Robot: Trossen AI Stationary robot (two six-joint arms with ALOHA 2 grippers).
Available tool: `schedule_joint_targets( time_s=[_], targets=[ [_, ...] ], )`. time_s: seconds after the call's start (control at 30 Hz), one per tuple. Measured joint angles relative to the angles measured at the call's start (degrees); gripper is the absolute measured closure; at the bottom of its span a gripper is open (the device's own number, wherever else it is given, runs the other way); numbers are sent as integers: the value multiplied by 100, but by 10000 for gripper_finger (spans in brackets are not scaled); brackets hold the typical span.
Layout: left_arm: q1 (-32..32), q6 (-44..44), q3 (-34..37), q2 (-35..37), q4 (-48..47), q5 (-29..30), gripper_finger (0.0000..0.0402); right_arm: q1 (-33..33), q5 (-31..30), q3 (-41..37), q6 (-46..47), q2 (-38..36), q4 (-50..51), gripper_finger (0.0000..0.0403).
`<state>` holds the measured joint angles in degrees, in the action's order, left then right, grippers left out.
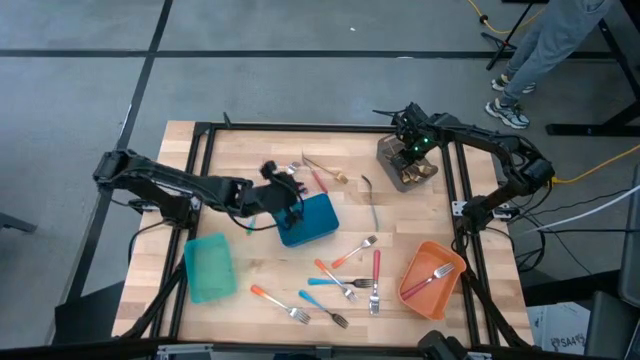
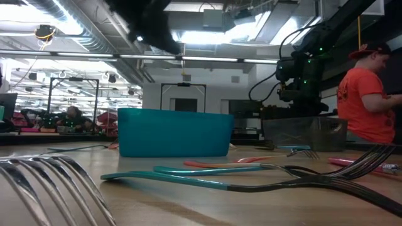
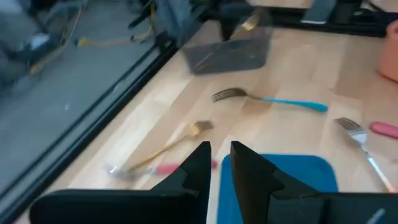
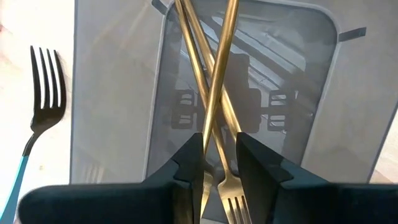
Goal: Sort silverware by color (type)
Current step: Put the top left blue fork into the dark blue bin
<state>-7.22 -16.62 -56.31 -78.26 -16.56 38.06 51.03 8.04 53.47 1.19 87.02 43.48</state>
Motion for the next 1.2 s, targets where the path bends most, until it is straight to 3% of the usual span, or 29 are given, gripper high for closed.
schedule_joint_targets(
  time_s=[0.27,0.43,0.87,1.2],
  targets=[
    [263,-1316,2,506,-2319,-2,347,0,6,0,0,0,3,317],
    [464,-2032,9,511,-3200,-180,346,0,6,0,0,0,1,317],
    [1321,-2378,45,467,-3477,-1365,346,0,8,0,0,0,-1,317],
    [1920,-2379,938,465,-3421,-2345,346,0,10,0,0,0,-3,317]
  ],
)
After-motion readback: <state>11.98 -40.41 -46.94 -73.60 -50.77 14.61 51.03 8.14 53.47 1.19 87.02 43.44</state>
